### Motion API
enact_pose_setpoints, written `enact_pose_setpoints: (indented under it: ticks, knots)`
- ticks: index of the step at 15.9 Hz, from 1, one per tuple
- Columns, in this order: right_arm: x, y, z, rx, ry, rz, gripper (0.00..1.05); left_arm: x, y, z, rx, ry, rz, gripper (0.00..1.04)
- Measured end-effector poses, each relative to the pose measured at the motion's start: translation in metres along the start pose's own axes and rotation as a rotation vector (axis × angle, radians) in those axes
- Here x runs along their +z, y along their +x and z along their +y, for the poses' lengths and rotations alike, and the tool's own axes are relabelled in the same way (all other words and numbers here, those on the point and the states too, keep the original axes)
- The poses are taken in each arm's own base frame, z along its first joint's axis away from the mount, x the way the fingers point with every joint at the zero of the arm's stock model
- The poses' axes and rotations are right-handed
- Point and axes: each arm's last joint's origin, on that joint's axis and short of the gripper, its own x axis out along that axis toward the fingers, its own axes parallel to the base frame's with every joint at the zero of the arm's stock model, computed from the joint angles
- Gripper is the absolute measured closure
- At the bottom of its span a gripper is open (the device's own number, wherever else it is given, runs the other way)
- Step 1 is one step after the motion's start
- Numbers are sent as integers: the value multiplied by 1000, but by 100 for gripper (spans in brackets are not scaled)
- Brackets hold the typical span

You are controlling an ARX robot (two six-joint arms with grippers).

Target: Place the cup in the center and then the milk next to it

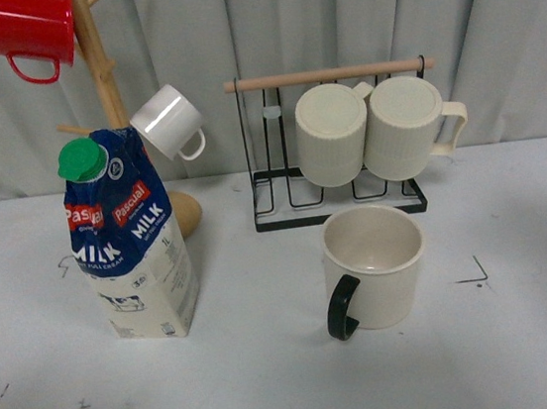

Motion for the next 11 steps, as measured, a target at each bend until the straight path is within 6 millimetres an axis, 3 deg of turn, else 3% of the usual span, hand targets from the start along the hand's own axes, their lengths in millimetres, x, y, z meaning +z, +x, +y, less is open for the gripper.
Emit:
enact_pose_setpoints:
  ticks: [1,3,4,6,11]
  knots:
    - [9,-15,-8,6,-5,-51,79,0,0,0,0,0,0,7]
    - [-16,-40,-20,19,-37,48,102,0,0,0,0,0,0,7]
    - [-22,-51,-26,17,-48,65,103,0,0,0,0,0,0,7]
    - [-13,-70,-36,7,-39,5,103,0,0,0,0,0,0,7]
    - [-34,-105,-54,23,-43,54,103,0,0,0,0,0,0,7]
